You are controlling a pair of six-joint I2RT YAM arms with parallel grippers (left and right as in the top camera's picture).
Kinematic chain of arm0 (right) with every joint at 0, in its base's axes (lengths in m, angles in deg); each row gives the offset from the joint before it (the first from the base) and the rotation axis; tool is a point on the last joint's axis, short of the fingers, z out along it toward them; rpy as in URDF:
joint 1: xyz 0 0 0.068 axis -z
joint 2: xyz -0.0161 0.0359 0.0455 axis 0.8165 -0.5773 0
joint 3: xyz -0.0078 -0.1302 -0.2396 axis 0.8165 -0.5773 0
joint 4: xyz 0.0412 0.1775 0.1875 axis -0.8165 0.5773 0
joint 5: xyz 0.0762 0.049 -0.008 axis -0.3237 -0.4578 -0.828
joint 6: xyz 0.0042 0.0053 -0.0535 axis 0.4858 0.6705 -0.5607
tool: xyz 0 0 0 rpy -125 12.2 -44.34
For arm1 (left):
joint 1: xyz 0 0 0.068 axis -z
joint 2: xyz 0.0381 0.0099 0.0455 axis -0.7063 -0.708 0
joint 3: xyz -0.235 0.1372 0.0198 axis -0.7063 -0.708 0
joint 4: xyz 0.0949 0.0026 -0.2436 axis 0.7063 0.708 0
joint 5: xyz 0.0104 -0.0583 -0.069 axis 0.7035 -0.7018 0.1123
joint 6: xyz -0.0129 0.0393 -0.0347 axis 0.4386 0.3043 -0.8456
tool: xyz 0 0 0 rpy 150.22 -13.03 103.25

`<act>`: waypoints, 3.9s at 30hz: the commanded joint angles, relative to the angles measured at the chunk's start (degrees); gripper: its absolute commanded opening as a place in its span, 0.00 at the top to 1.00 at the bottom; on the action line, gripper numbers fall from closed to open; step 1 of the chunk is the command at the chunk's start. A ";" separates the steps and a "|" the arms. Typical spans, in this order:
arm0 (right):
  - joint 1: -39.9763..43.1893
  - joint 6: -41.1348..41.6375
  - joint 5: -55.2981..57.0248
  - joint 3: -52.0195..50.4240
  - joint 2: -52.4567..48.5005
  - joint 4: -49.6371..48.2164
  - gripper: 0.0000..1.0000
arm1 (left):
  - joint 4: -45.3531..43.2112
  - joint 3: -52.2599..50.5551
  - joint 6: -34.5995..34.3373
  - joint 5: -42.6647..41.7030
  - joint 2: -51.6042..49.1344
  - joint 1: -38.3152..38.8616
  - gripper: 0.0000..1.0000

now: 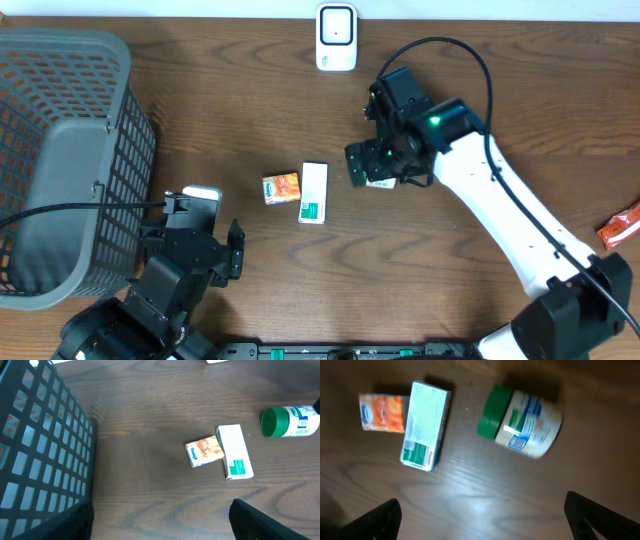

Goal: Scan the item barcode

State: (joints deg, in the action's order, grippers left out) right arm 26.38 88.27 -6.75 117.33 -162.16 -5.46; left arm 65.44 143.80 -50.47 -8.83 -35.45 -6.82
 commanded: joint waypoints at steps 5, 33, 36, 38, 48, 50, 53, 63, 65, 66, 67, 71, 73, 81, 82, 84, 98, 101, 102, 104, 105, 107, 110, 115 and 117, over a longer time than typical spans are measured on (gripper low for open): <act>-0.46 -39.15 0.79 0.17 -3.28 -0.52 0.01 | 0.15 -0.22 -0.31 0.79 0.04 0.17 0.15; -0.33 -50.38 1.81 0.24 -22.73 -12.87 0.13 | 0.17 -0.22 -0.31 0.76 0.04 0.17 0.15; -0.35 -50.36 1.86 0.24 -22.73 -13.42 0.43 | 0.17 -0.22 -0.31 0.76 0.04 0.17 0.15; -0.35 -50.36 2.23 0.24 -22.73 -13.49 0.50 | 0.17 -0.22 -0.31 0.76 0.04 0.17 0.15; -0.59 -45.77 0.59 7.08 -22.71 -9.64 0.57 | 0.15 -0.22 -0.31 0.76 0.04 0.17 0.15; -0.57 -44.06 -1.60 9.90 -22.71 -8.52 0.57 | 0.15 -0.22 -0.31 0.76 0.04 0.17 0.15; -0.46 -42.60 -6.32 12.79 -22.71 -8.55 0.59 | 0.17 -0.22 -0.31 0.76 0.04 0.17 0.15; -0.17 -42.58 -15.96 13.66 -22.71 -11.98 0.66 | 0.15 -0.22 -0.31 0.76 0.04 0.17 0.15; -0.17 -41.88 -16.74 13.66 -22.71 -13.86 0.64 | 0.15 -0.22 -0.31 0.76 0.04 0.17 0.15; -0.07 -40.79 -16.83 13.66 -22.71 -15.26 0.64 | 0.15 -0.22 -0.31 0.76 0.04 0.17 0.15; -0.04 -40.44 -16.81 13.66 -22.71 -15.85 0.64 | 0.15 -0.22 -0.31 0.76 0.04 0.17 0.15; 0.02 -40.46 -16.81 13.60 -22.73 -19.85 0.63 | 0.17 -0.22 -0.31 0.76 0.04 0.17 0.15; 0.20 -40.46 -16.81 12.94 -22.73 -21.84 0.62 | 0.17 -0.22 -0.31 0.76 0.04 0.17 0.15; 1.57 -40.22 -16.81 6.03 -22.75 -30.73 0.60 | 0.17 -0.22 -0.31 0.76 0.04 0.17 0.15; 1.86 -39.69 -16.81 4.76 -22.75 -32.57 0.59 | 0.17 -0.22 -0.31 0.79 0.04 0.17 0.15; 2.36 -38.34 -16.87 2.62 -22.75 -35.54 0.57 | 0.17 -0.22 -0.31 0.76 0.04 0.17 0.15; 3.63 -29.68 -21.81 -2.86 -22.75 -51.58 0.54 | 0.17 -0.22 -0.31 0.76 0.04 0.17 0.15; 3.63 -28.41 -23.28 -2.86 -22.75 -54.55 0.53 | 0.15 -0.22 -0.31 0.76 0.04 0.17 0.15; 3.63 -28.41 -23.26 -2.86 -22.75 -55.23 0.53 | 0.17 -0.22 -0.31 0.76 0.04 0.17 0.15; 3.61 -28.41 -23.26 -2.86 -22.84 -56.50 0.53 | 0.15 -0.22 -0.31 0.79 0.04 0.17 0.15; 3.56 -28.41 -23.26 -2.86 -22.93 -57.16 0.53 | 0.17 -0.22 -0.31 0.76 0.04 0.17 0.15; 3.50 -28.39 -23.26 -2.89 -23.17 -58.58 0.53 | 0.15 -0.22 -0.31 0.76 0.04 0.17 0.15; 3.50 -27.19 -22.97 -3.04 -23.50 -60.83 0.53 | 0.15 -0.22 -0.31 0.76 0.04 0.17 0.15; 3.26 -21.03 -22.77 -3.96 -25.38 -69.92 0.51 | 0.17 -0.22 -0.31 0.76 0.04 0.17 0.15; 2.73 -19.17 -22.21 -5.14 -26.03 -73.55 0.51 | 0.17 -0.22 -0.31 0.76 0.04 0.17 0.15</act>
State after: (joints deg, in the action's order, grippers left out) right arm 29.79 64.45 -28.32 113.75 -186.51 -76.27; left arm 65.44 143.80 -50.47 -8.83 -35.45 -6.82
